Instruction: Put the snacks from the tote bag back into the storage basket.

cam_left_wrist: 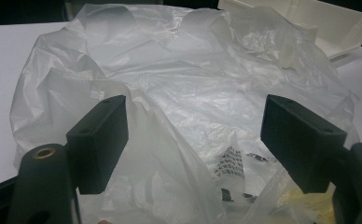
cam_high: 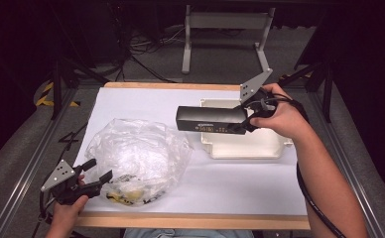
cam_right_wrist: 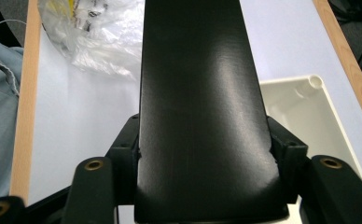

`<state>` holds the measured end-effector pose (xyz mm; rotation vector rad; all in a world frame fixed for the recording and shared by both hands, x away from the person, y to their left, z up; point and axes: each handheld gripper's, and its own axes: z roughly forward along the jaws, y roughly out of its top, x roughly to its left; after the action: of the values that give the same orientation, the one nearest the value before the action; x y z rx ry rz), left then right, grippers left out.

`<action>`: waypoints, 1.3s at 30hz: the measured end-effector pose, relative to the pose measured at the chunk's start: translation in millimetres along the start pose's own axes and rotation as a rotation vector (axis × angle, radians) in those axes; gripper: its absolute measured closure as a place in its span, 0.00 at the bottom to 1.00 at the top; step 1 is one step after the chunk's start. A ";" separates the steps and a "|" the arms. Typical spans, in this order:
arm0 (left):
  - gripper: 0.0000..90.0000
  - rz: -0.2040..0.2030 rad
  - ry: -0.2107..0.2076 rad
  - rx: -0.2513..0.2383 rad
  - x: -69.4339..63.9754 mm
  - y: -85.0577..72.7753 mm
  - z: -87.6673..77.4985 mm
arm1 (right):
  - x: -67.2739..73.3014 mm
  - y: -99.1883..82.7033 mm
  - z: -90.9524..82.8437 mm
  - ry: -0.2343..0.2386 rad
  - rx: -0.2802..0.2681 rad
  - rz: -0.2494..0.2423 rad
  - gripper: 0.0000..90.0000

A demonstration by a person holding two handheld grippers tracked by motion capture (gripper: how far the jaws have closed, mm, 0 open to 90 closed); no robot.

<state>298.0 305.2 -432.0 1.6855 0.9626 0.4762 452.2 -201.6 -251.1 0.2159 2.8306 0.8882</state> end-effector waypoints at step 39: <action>0.27 0.000 0.018 0.009 -0.5 -1.7 -1.4 | -45.0 -85.3 -18.7 -0.131 0.070 0.123 0.48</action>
<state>296.2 305.8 -433.0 1.6922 0.9789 0.4886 484.9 -289.7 -279.9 0.4445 2.7526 0.7681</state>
